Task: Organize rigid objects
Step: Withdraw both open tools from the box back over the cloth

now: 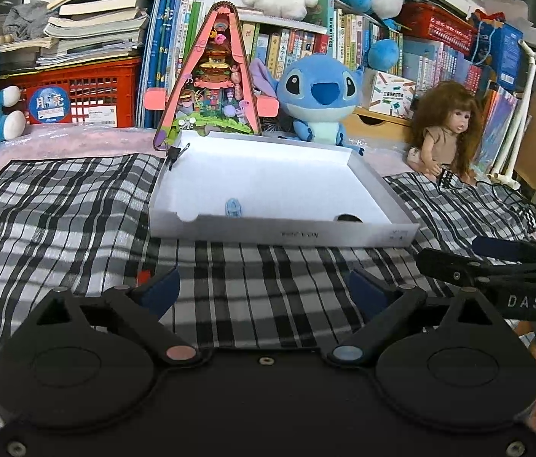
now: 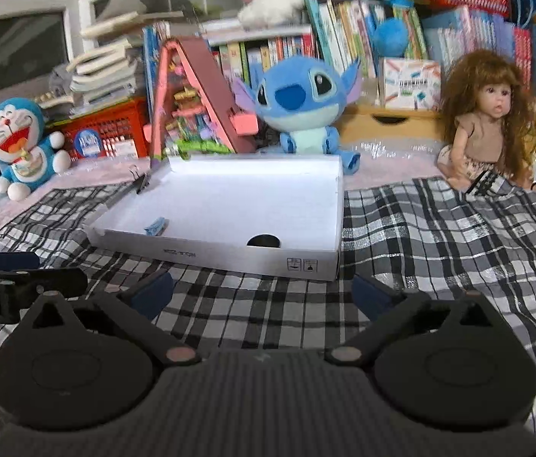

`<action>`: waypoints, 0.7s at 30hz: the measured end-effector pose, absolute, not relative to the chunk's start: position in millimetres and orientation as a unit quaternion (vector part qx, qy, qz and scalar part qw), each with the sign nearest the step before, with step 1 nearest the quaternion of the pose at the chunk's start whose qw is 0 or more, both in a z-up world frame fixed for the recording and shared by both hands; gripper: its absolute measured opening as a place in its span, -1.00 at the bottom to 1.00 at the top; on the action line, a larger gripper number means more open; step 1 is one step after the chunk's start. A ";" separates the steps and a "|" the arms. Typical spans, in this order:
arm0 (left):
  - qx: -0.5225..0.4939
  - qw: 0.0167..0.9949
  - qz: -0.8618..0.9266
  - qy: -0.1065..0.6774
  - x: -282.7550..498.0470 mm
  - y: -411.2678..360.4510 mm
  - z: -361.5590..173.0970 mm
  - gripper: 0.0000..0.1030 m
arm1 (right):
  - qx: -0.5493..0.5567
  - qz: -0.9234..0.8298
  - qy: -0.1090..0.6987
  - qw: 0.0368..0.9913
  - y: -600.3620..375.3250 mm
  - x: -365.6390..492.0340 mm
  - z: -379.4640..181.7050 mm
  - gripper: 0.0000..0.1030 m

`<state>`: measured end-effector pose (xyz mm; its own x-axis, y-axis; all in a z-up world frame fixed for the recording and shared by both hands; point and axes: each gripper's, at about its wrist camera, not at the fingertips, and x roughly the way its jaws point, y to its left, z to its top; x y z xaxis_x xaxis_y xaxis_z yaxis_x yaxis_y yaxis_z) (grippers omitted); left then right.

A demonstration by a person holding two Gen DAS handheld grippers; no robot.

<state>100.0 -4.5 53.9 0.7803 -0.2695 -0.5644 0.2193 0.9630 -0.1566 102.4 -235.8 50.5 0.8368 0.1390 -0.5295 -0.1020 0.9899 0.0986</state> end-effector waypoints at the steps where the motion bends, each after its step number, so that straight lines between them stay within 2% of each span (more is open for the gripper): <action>1: -0.039 0.943 -0.129 0.303 95.0 -4.4 52.1 0.85 | 0.029 0.063 0.270 0.960 -234.0 96.2 49.0 1.00; 21: -0.016 0.954 -0.114 0.278 22.2 3.6 20.3 0.87 | -0.010 0.065 0.233 0.970 -209.8 23.6 17.3 1.00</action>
